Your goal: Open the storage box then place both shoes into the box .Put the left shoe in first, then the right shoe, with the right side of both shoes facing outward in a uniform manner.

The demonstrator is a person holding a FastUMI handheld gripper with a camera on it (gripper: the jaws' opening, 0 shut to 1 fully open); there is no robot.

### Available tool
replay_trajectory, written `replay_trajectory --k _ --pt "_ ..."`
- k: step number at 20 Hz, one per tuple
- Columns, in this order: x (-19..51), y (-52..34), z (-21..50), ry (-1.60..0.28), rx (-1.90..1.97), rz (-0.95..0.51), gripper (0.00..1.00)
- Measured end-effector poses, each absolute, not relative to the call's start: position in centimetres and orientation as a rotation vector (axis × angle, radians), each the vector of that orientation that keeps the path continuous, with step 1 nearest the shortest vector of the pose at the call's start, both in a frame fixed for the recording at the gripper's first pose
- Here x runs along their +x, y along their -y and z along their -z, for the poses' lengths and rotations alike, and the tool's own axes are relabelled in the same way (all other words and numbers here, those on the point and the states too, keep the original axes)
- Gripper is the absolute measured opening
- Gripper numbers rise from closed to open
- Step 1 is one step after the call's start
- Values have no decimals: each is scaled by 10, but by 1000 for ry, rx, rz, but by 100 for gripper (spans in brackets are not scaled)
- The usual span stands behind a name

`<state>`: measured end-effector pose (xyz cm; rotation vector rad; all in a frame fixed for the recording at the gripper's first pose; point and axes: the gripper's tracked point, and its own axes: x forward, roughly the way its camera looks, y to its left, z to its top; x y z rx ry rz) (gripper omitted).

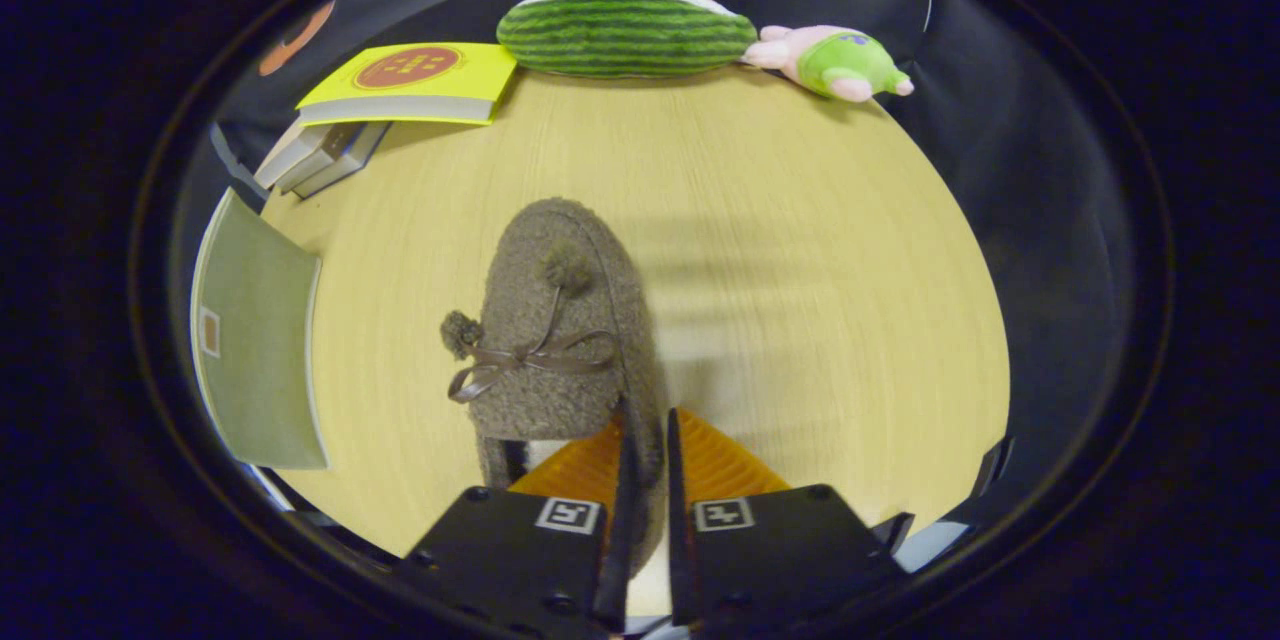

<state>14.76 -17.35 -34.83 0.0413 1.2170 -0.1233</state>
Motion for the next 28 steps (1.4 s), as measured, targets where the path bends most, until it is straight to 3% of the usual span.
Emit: replay_trajectory --k 1,3,8,15,28 --pt "146 173 347 -1213 30 122 12" --pt "146 170 343 -1207 23 114 7" --pt "136 148 311 -1187 218 110 6" --pt "126 115 226 -1071 210 103 6" --pt "132 -16 118 -947 250 -18 6"
